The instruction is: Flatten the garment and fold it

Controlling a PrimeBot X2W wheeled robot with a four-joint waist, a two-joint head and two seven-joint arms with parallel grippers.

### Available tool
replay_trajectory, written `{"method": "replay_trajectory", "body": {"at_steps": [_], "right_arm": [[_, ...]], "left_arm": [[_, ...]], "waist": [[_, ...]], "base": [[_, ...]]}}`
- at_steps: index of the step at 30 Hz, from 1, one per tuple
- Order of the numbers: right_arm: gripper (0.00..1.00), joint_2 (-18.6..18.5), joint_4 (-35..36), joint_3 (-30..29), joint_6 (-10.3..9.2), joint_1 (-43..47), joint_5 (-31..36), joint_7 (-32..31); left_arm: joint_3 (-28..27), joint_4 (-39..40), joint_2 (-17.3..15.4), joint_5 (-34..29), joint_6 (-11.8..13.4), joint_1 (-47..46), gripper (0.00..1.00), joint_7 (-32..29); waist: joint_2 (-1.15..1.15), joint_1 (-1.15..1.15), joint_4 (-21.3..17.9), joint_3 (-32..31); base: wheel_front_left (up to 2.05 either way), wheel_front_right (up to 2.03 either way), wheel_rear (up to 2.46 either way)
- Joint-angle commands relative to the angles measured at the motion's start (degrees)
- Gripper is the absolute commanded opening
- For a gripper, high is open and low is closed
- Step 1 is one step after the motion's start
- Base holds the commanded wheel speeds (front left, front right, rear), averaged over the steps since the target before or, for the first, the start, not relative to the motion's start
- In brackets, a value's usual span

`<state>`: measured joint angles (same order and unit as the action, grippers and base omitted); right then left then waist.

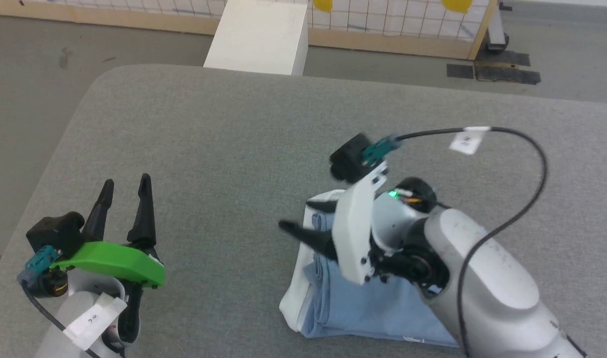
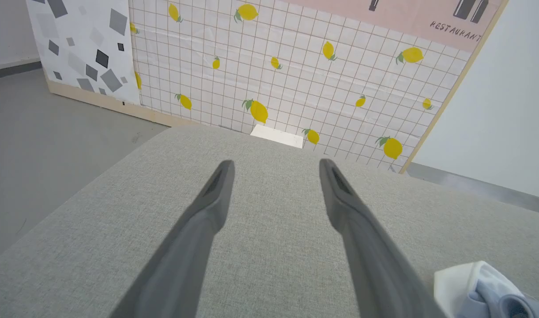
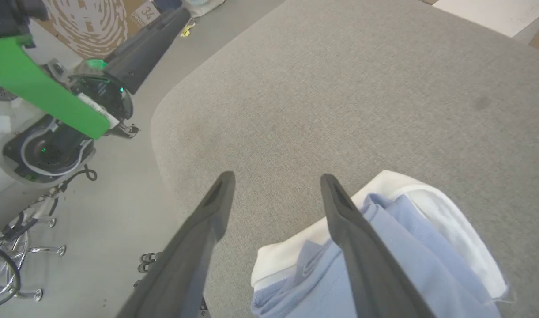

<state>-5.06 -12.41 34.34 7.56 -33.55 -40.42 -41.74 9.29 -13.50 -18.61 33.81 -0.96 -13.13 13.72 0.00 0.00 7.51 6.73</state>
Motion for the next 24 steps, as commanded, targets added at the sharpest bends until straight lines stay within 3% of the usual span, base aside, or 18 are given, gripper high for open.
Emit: {"method": "replay_trajectory", "body": {"at_steps": [1, 17, 24], "right_arm": [[1.0, -0.7, 0.96, -1.06, -0.08, -0.99, -0.28, 2.13], [1.0, -5.76, 8.14, -22.69, -0.08, 7.54, 6.81, 34.91], [1.0, -4.8, 8.91, -33.43, -0.08, 15.62, 13.07, 45.13]], "left_arm": [[-0.12, 0.39, -0.56, -0.2, 0.38, 0.62, 1.0, 0.11], [-0.24, 2.89, -1.24, -2.48, 2.86, 3.5, 1.0, 0.56], [1.2, 3.25, -1.37, -4.01, 3.82, 3.84, 1.0, 0.09]], "waist": [[0.0, 0.0, -0.87, -1.1], [0.0, 0.0, -5.38, -5.55], [0.0, 0.0, -5.74, -6.61]], "base": [[0.0, 0.0, 0.0], [0.0, 0.0, 0.0], [0.0, 0.0, 0.0]]}}
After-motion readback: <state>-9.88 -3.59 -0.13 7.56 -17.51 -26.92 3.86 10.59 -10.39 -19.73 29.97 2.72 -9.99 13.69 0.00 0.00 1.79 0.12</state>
